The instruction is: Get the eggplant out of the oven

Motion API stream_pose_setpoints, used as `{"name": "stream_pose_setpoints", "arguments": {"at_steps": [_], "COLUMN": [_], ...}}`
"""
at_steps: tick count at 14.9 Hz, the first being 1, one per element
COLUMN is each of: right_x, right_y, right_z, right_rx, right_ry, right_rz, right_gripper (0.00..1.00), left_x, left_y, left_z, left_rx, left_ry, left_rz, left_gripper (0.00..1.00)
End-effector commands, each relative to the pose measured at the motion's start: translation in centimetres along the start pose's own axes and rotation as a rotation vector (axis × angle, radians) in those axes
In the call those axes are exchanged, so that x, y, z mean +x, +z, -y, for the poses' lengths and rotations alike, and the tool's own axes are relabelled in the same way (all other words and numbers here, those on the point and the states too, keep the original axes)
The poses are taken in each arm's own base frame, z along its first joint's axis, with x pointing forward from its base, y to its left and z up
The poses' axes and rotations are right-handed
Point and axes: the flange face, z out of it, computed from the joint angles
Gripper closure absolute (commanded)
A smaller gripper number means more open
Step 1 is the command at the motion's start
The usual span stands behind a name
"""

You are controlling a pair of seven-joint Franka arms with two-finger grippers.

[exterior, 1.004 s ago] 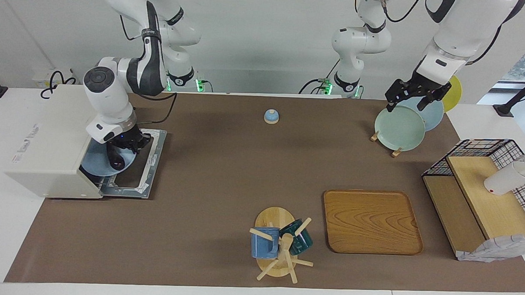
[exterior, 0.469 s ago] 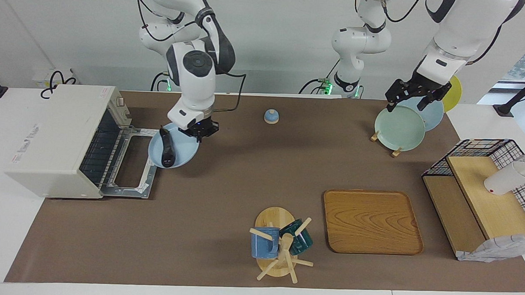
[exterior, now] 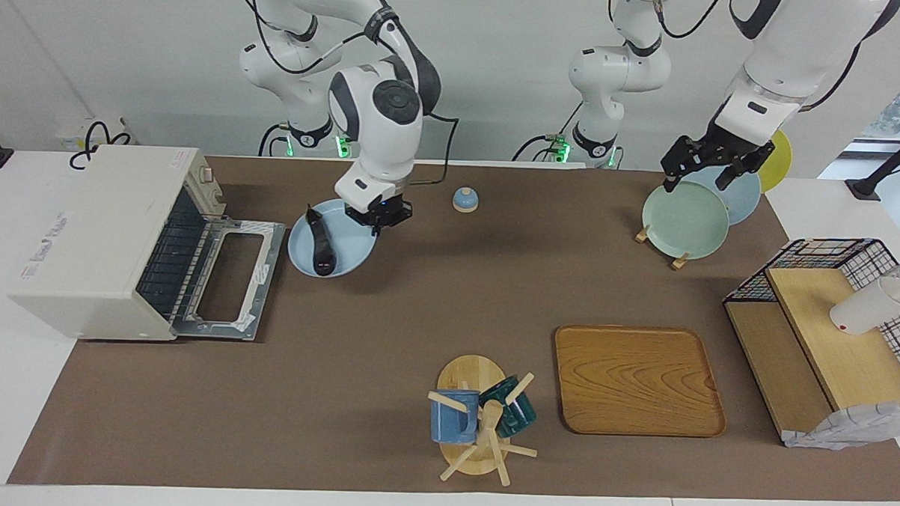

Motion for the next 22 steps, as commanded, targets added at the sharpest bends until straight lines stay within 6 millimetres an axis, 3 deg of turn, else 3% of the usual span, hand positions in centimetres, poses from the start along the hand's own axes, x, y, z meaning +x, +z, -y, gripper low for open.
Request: {"name": "stream_pose_setpoints", "arguments": {"at_steps": [1, 4, 8, 10, 11, 12, 16, 17, 19, 20, 22], "right_x": [1.5, 0.0, 1.0, 1.5, 2.0, 2.3, 3.0, 3.8, 6.1, 7.5, 8.2], "right_y": [-0.2, 3.1, 5.9, 5.6, 5.3, 4.8, 2.7, 1.6, -0.7, -1.8, -1.6], "right_z": [3.1, 6.6, 7.9, 8.0, 7.6, 7.6, 6.8, 4.7, -0.9, -4.9, -11.0], "right_rx": [0.025, 0.073, 0.279, 0.342, 0.378, 0.399, 0.282, 0.204, 0.177, 0.177, 0.136], "right_ry": [0.013, -0.015, 0.053, 0.082, 0.115, 0.127, 0.068, 0.045, -0.012, -0.028, -0.102], "right_rz": [-0.032, -0.056, -0.092, -0.106, -0.084, -0.08, -0.095, -0.088, -0.081, -0.075, -0.024], "right_gripper": [1.0, 1.0, 1.0, 1.0, 0.86, 0.53, 0.5, 0.56, 0.93, 1.0, 1.0], "left_x": [0.3, 0.4, 0.6, 0.7, 0.8, 0.8, 0.9, 1.0, 1.2, 1.2, 1.1], "left_y": [-0.4, -0.6, -0.6, -0.6, -0.6, -0.6, -0.3, -0.3, 0.1, 0.6, 2.0], "left_z": [0.9, 0.9, 0.9, 1.5, 1.6, 1.6, 1.6, 1.6, 1.2, 0.9, 0.0], "left_rx": [-0.012, -0.016, -0.018, -0.018, -0.018, -0.019, -0.02, -0.021, -0.027, -0.029, -0.03], "left_ry": [-0.011, -0.014, -0.016, -0.025, -0.027, -0.03, -0.03, -0.03, -0.025, -0.021, -0.012], "left_rz": [-0.029, -0.045, -0.056, -0.058, -0.058, -0.061, -0.061, -0.065, -0.067, -0.059, -0.044], "left_gripper": [0.0, 0.0, 0.0, 0.0, 0.0, 0.0, 0.0, 0.0, 0.0, 0.0, 0.0]}}
